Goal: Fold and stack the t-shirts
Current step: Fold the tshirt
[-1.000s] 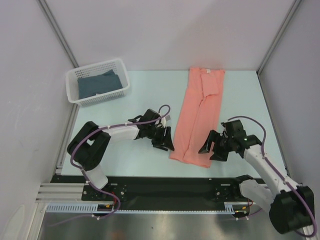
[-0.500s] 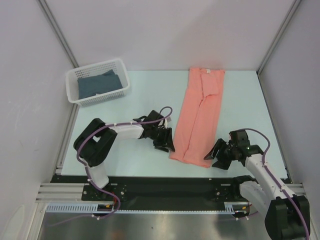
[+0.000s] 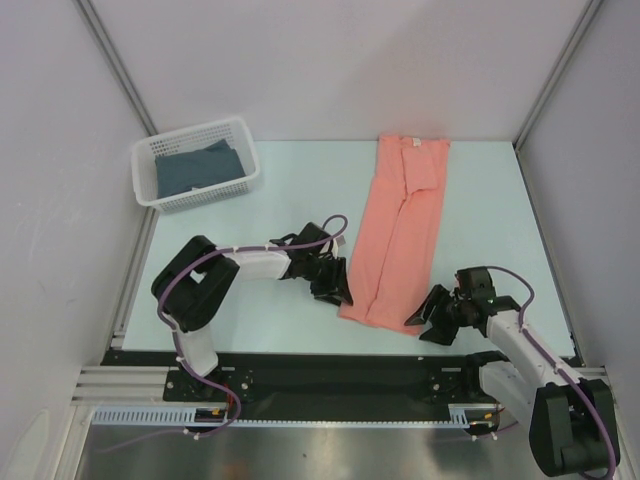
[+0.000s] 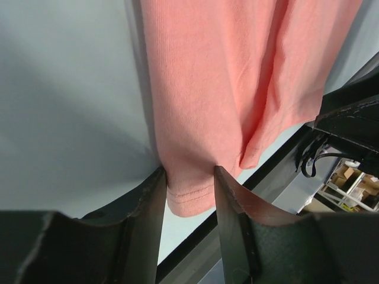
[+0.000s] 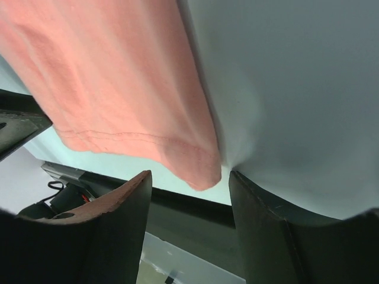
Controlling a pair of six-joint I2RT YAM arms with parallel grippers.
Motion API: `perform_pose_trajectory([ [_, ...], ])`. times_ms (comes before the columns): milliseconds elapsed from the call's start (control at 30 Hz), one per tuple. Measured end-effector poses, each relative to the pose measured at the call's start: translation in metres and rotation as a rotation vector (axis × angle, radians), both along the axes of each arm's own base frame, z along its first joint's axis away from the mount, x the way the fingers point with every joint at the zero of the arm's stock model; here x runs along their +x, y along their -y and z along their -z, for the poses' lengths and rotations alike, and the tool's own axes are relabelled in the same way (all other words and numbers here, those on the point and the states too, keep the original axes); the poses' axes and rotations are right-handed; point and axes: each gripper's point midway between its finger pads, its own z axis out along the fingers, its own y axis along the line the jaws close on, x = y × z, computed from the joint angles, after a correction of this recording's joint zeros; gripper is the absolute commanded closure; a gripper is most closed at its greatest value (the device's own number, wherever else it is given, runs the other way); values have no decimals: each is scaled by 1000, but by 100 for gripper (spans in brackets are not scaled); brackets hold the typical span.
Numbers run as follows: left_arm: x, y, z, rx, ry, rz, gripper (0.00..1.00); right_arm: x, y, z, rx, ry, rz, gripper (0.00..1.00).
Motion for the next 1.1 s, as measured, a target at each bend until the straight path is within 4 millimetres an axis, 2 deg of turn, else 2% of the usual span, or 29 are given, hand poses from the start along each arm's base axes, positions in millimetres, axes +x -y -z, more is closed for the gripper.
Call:
perform_pose_trajectory([
  [133,0,1,1,-2,-3,-2,60,4,-2,0,13,4,-2,39],
  [200,-1,2,2,-11,-8,0,64,6,-4,1,25,3,-5,44],
  [233,-2,2,2,-15,-13,0,66,6,-5,1,30,1,-6,52],
  [300,-3,2,4,-19,-23,-3,73,7,-5,3,24,-3,-7,60],
  [400,-4,2,7,-14,-33,-8,84,6,-3,6,16,-9,-3,62],
  [433,-4,1,8,-10,-35,-10,92,6,-3,7,14,-9,-3,70],
  [500,-5,0,10,-6,-39,-14,100,6,-1,8,3,-4,-7,81],
  [633,-6,0,10,-12,-38,-14,100,1,2,10,-14,-15,-1,100],
  [833,-17,-8,10,-28,-42,-37,100,-6,7,7,-48,2,2,100],
  [1100,-32,-16,10,-36,-64,-66,100,-19,4,7,-35,10,-26,100],
])
